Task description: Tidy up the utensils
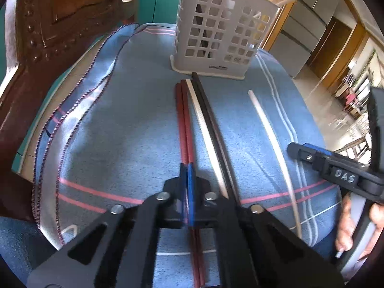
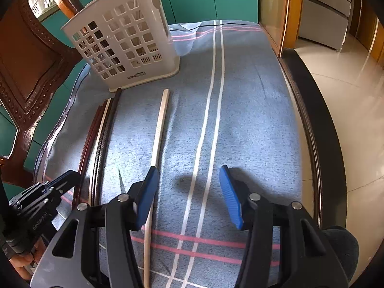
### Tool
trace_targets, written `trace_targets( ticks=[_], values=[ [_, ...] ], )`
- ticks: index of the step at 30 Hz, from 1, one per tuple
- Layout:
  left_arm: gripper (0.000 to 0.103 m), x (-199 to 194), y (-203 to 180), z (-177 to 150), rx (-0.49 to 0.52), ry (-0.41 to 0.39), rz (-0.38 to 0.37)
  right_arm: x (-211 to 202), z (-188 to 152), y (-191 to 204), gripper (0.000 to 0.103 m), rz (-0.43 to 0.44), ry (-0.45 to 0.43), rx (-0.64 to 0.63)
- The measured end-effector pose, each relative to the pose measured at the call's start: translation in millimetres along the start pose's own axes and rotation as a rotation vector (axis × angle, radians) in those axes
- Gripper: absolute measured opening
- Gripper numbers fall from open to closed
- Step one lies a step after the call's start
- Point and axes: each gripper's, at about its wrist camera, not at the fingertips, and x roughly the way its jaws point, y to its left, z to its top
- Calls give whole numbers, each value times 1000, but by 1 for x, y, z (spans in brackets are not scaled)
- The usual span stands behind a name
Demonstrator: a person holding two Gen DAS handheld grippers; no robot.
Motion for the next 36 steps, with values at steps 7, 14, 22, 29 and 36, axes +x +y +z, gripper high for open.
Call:
trace_targets(
  ticks=[7,14,22,29,36],
  values=[
    [2,-7,-14,-4,17,-11,-35,-1,-1,-1,53,5,1,1],
    [7,1,-4,-4,22,-7,51,2,-1,4,60,-2,5,-8],
    [12,3,-4,-5,27,-4,71,2,-2,15,61,-11,6,-47],
    [9,1,-1,-5,21,-8,79,9,-4,28,61,-68,12,-107],
    [7,-8,11,-5,-20,-19,86,10,-5,29,61,-73,15,-114]
  ],
)
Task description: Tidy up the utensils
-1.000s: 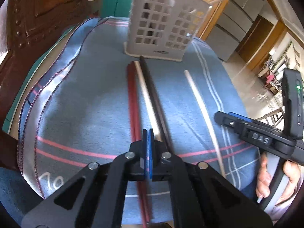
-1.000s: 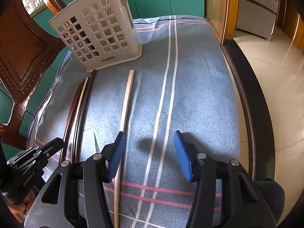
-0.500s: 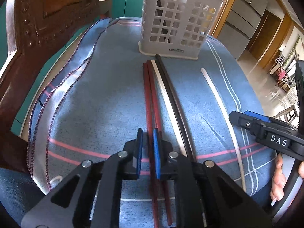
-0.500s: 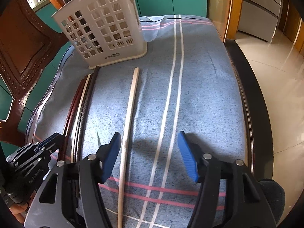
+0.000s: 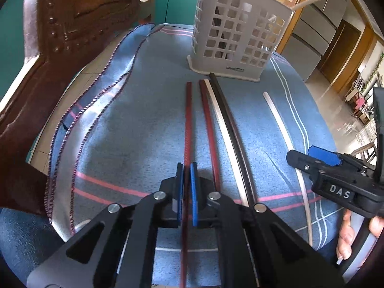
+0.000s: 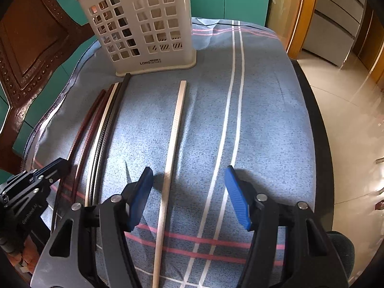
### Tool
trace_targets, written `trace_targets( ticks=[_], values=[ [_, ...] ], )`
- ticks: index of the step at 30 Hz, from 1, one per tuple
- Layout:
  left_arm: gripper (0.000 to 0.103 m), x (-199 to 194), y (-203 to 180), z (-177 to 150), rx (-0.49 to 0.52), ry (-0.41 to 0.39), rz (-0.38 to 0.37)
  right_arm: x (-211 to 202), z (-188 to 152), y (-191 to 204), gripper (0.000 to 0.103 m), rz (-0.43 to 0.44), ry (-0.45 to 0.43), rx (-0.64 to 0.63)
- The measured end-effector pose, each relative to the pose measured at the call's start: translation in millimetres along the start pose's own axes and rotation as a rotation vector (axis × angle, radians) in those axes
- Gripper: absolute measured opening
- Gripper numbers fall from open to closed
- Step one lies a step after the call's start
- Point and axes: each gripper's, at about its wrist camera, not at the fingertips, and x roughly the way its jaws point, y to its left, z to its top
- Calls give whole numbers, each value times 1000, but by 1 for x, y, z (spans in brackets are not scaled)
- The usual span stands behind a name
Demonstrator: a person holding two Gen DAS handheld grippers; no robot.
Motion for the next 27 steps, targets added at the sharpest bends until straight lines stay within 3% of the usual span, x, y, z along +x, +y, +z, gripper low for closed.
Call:
trace_targets(
  ticks=[8,15,23,27],
  values=[
    [7,-2,-4,-3,21,20,-25,2,1,4,58,-30,-13,-3],
    [7,1,-10,-4,29,28,-31,1,2,6,10,15,-10,-13],
    [7,1,-9,-3,28,27,-32,-12,5,7,6,106,-45,7],
    [7,3,-11,-4,34,38,-38,-9,6,12,6,125,-14,-6]
  ],
)
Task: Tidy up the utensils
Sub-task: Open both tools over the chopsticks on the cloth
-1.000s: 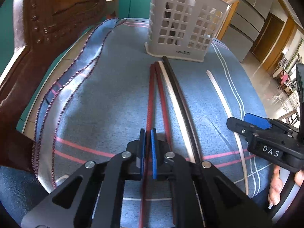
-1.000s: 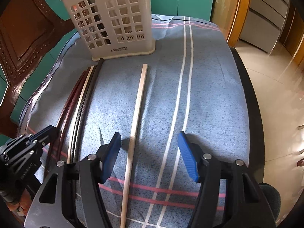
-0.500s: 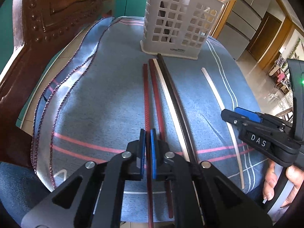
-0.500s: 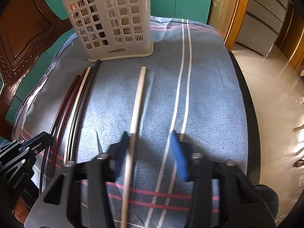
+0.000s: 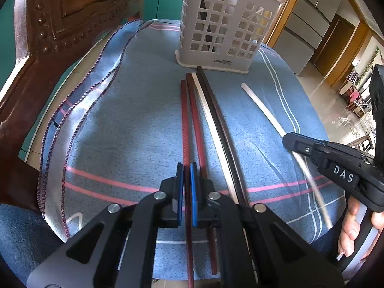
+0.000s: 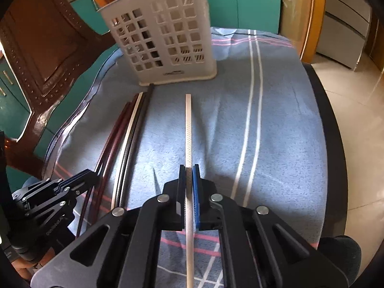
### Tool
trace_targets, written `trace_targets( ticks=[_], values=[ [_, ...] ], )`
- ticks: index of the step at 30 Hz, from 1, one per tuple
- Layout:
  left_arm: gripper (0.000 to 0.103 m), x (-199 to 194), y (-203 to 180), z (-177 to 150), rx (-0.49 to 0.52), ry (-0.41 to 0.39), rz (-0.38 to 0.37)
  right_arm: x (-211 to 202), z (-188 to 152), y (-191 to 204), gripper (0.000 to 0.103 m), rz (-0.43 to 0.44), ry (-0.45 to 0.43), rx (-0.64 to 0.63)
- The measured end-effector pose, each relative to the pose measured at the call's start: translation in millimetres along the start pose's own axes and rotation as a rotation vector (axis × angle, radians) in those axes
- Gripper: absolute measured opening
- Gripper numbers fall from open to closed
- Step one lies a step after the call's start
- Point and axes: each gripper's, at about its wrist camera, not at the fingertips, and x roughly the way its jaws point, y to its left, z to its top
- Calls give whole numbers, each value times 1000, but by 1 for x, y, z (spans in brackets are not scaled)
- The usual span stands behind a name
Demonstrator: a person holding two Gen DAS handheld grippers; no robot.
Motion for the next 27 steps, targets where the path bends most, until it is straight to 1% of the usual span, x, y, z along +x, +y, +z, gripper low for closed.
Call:
trace_targets(
  ticks=[2,7,10,16,18,20,22,27],
  values=[
    [7,0,-1,-1,1,1,2,4,-1,-1,6,2,18,12],
    [7,1,-1,-1,-2,9,3,4,-1,-4,8,6,19,24],
    [7,1,-1,-1,-2,10,3,3,-2,-4,12,-3,13,26],
    [7,0,1,-1,-11,1,1,-2,0,-4,13,-5,-8,21],
    [7,-3,2,-1,-16,-7,2,-4,0,-3,17,-7,-15,21],
    [7,-3,4,1,-19,-8,7,-5,0,-4,27,-11,-21,24],
    [10,-3,6,3,-26,-9,14,-4,0,-5,32,-16,-23,27],
    [11,-1,8,3,-26,-8,21,-1,-1,-4,35,-24,-12,24]
  ],
)
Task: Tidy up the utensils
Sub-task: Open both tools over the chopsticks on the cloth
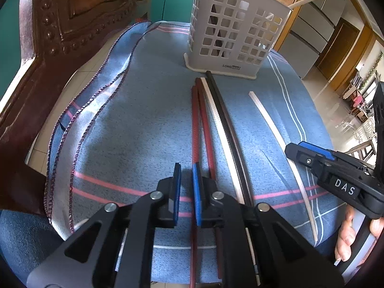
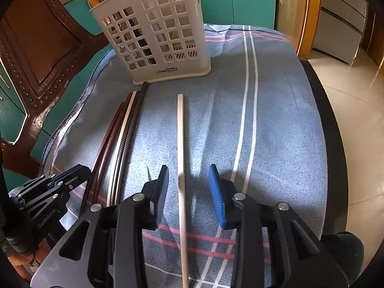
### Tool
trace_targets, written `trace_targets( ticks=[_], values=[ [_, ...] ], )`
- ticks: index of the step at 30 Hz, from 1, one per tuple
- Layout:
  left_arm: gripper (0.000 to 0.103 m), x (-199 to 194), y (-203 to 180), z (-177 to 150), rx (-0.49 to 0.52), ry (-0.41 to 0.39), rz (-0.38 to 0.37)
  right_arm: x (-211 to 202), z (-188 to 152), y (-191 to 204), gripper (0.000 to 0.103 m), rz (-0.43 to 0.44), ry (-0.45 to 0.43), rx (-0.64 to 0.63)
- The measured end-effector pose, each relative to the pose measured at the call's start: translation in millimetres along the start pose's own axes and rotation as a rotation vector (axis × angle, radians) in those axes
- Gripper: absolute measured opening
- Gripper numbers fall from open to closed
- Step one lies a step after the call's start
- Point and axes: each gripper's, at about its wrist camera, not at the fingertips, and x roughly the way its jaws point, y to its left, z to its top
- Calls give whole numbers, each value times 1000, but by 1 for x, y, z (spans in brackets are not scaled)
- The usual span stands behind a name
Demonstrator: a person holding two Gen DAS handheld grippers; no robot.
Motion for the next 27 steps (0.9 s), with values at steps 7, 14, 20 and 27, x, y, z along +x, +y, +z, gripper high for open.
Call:
trace_targets(
  ticks=[7,14,20,27],
  values=[
    [17,1,0,0,1,2,-2,4,0,2,37,-5,9,-10],
    [20,5,-2,-1,4,11,-3,7,-2,5,39,-26,8,-30],
    [20,6,-3,-1,3,11,-2,8,-3,7,39,-39,7,-41],
    [20,6,-3,-1,7,10,0,12,1,12,38,-61,2,-59]
  ],
)
